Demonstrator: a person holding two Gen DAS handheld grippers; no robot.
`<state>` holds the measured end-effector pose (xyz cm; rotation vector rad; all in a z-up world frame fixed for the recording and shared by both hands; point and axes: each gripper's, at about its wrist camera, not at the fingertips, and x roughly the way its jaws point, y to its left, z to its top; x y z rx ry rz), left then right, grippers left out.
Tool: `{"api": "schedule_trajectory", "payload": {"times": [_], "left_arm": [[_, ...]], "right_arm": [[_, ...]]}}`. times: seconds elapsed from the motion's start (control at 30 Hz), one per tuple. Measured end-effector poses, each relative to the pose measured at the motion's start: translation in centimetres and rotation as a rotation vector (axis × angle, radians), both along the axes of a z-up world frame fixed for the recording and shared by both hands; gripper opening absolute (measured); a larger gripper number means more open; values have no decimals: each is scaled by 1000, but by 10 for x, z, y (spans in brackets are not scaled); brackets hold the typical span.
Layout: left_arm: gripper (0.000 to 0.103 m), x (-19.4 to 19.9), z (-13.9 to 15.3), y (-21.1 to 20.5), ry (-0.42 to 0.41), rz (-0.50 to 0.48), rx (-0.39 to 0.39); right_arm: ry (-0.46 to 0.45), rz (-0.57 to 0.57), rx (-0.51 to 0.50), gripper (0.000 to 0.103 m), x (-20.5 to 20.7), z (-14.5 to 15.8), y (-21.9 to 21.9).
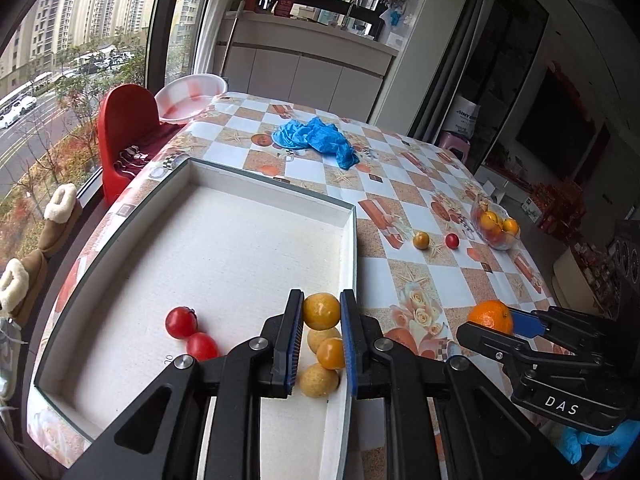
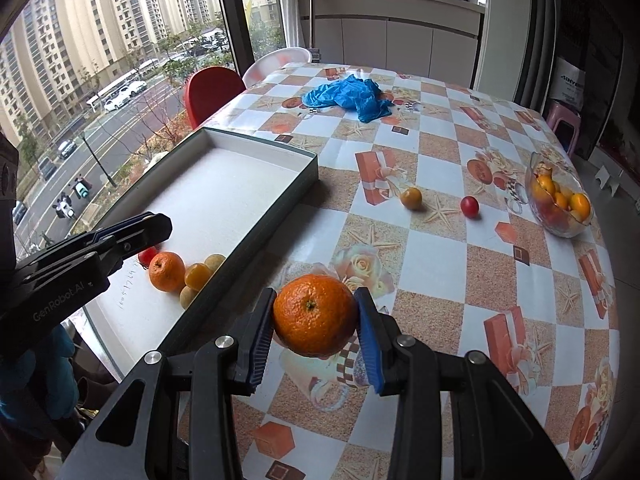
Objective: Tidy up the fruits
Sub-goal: 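Lower the small orange into the tray with left tool while right tool releases large orange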
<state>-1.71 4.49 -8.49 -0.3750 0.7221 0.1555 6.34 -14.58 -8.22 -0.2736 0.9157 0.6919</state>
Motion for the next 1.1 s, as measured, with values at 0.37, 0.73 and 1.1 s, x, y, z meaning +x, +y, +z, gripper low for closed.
{"api": "schedule_trajectory", "payload": {"times": [0.37,0.73,1.1], "left_arm": [[19,-7,-10,40,11,93,5],[19,1,-21,55,35,112,15],[19,12,-33,62,71,128,15]], "right_arm": [[-12,110,-23,43,-7,2,59],[-3,143,-35,42,0,-3,92],[34,160,-58,42,8,-24,111]]}}
